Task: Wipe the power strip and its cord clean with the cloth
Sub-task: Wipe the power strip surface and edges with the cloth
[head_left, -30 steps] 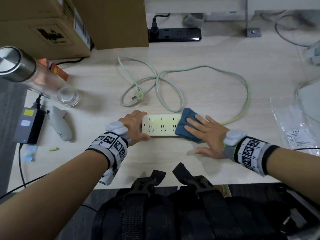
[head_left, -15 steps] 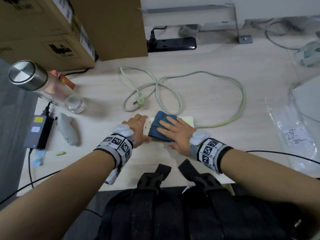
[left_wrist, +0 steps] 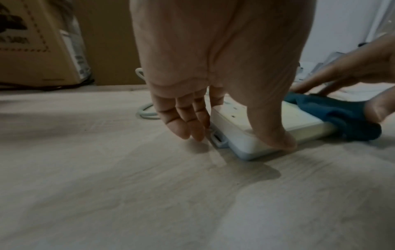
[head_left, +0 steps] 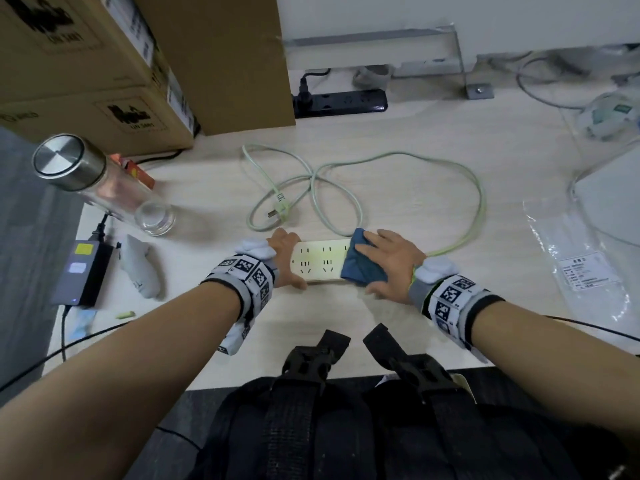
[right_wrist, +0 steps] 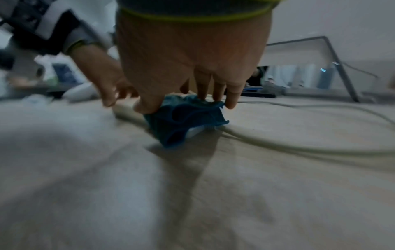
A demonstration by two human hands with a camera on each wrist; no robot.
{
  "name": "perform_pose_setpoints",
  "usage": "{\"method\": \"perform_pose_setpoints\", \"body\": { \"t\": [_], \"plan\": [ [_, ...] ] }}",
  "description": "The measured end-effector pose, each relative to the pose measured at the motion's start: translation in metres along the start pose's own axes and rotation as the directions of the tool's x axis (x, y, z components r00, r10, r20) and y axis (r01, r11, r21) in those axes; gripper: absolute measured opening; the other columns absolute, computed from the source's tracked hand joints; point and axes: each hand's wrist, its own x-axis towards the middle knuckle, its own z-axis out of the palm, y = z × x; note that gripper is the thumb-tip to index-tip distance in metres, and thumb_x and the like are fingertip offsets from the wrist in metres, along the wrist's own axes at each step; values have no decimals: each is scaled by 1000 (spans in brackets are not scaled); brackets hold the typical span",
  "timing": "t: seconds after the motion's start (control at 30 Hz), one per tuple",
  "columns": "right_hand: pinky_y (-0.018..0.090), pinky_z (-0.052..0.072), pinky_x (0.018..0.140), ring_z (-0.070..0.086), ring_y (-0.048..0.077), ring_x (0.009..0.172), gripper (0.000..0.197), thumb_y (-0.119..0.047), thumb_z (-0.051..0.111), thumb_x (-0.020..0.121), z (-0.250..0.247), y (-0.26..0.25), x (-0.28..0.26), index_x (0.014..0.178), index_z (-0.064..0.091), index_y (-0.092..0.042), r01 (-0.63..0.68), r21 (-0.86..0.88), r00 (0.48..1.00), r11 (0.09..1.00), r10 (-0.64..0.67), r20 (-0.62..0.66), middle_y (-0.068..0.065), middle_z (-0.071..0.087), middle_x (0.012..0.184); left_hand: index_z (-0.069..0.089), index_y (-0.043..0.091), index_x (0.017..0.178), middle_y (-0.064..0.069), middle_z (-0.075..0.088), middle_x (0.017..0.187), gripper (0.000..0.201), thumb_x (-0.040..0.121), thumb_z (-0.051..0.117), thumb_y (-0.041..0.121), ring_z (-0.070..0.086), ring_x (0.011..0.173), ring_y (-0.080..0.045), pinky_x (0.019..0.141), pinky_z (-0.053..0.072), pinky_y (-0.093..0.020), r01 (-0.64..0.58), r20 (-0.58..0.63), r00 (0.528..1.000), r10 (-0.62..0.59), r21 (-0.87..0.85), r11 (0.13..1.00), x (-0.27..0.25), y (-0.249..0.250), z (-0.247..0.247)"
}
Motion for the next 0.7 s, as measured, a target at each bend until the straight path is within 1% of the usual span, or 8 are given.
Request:
{"method": "perform_pose_setpoints", "body": {
  "t": [0.1, 0.2, 0.27, 0.37, 0.47, 0.53, 0.6, 0.7],
  "plan": [
    [38, 16, 119, 8, 26, 147, 74, -33, 61, 88, 6, -1, -1, 150, 22, -22, -6, -21, 999, 1000, 7, 42, 4, 11, 159, 45, 17, 125, 0, 45, 121, 83, 58, 84, 46, 51, 101, -18, 84, 46, -33, -29, -45, 999, 27, -30, 999, 1, -1, 1],
    [31, 11, 120, 8, 21, 147, 63, -14, 52, 91, 3, -3, -5, 148, 28, -21, -27, 42, 1000, 999, 27, 4, 1, 13, 159, 48, 17, 125, -2, 55, 115, 79, 60, 82, 45, 53, 93, -16, 70, 42, -25, -86, -92, 992, 81, -54, 995, -1, -4, -3],
    [29, 15, 118, 17, 20, 146, 57, -6, 52, 89, -1, -5, -6, 144, 39, -17, -33, 181, 996, 983, 48, -76, 2, 25, 156, 45, 20, 129, 0, 57, 112, 79, 63, 80, 45, 54, 90, -14, 68, 43, -24, -112, -105, 990, 99, -124, 986, -3, -8, -7],
    [22, 23, 109, 38, 26, 136, 50, 4, 49, 87, -13, -7, -6, 134, 52, -11, -47, 360, 980, 932, 112, -163, 10, 47, 142, 35, 30, 135, 4, 58, 110, 88, 62, 75, 57, 60, 93, -15, 83, 50, -32, -57, -73, 997, 35, -319, 946, -4, -19, -10],
    [30, 44, 91, 60, 30, 104, 40, -1, 49, 88, -27, -3, -3, 123, 60, -15, -120, 471, 952, 874, 236, -196, 9, 66, 114, 41, 37, 122, 2, 60, 106, 71, 64, 63, 74, 62, 94, -17, 88, 51, -37, 49, 35, 999, -36, -455, 889, -5, -24, -9],
    [36, 50, 82, 62, 29, 92, 31, -8, 51, 90, -34, 0, 0, 116, 62, -22, -151, 524, 942, 839, 282, -181, 7, 68, 101, 50, 27, 112, -6, 67, 97, 50, 81, 53, 66, 67, 82, -21, 79, 53, -34, 111, 92, 993, -71, -572, 813, -7, -20, -10],
    [35, 50, 85, 61, 28, 96, 30, -14, 53, 91, -37, 0, -1, 117, 62, -25, -168, 513, 949, 842, 279, -147, 4, 68, 105, 51, 16, 102, -16, 70, 89, 41, 94, 40, 55, 67, 69, -23, 62, 54, -29, 139, 120, 990, -79, -655, 743, -8, -13, -9],
    [27, 41, 96, 56, 23, 116, 37, -14, 55, 91, -32, -4, -2, 128, 59, -23, -157, 437, 964, 885, 234, -126, 1, 62, 127, 49, 14, 97, -14, 68, 78, 44, 97, 30, 54, 65, 56, -18, 47, 46, -23, 111, 66, 994, -89, -592, 799, -9, -9, -2]
  ]
}}
